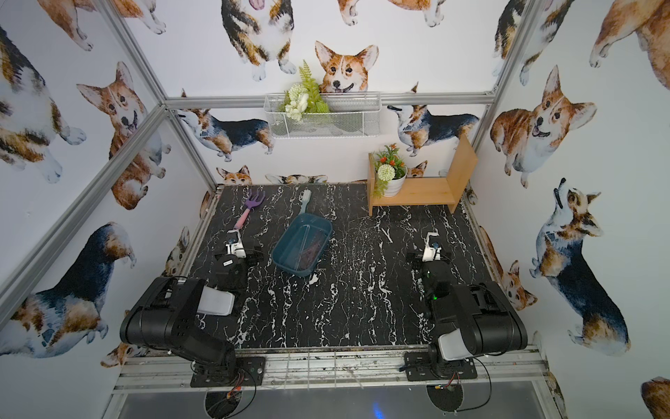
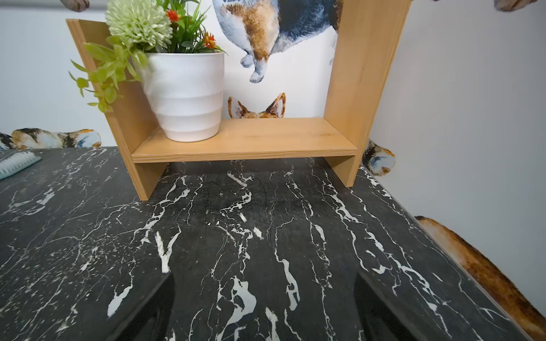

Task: Put the scattered rulers into the storage box
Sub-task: Reset both arms

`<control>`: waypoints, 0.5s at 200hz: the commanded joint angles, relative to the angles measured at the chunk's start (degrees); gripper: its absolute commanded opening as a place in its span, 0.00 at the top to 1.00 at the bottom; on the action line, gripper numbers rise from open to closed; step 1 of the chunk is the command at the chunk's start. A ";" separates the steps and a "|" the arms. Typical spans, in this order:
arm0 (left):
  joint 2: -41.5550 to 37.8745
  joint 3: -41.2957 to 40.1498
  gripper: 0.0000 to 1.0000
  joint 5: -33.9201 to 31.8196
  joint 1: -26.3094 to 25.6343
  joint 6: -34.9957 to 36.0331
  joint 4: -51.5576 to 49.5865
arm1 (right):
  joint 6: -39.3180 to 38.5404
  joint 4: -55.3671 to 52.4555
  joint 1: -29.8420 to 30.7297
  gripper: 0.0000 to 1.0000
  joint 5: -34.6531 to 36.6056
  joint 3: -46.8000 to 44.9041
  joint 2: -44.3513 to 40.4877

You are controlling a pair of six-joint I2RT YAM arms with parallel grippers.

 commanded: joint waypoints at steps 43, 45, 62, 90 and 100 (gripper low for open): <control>-0.24 -0.04 0.00 0.91 -0.06 -0.43 0.56 | 1.46 -0.45 -0.01 0.00 -0.86 0.25 -0.05; -0.24 -0.04 0.00 0.88 -0.10 -0.43 0.56 | 1.44 -0.45 -0.03 0.00 -0.86 0.27 -0.08; 0.19 0.84 0.00 0.74 -0.18 -0.26 -0.52 | 1.45 -0.41 -0.07 0.00 -0.88 0.23 -0.05; 0.12 0.94 0.01 0.87 -0.22 -0.44 -0.90 | 1.39 -0.43 -0.07 0.00 -0.86 0.23 -0.05; 0.03 0.76 0.01 0.87 -0.18 -0.37 -0.67 | 1.45 -0.45 -0.06 0.00 -0.86 0.23 -0.05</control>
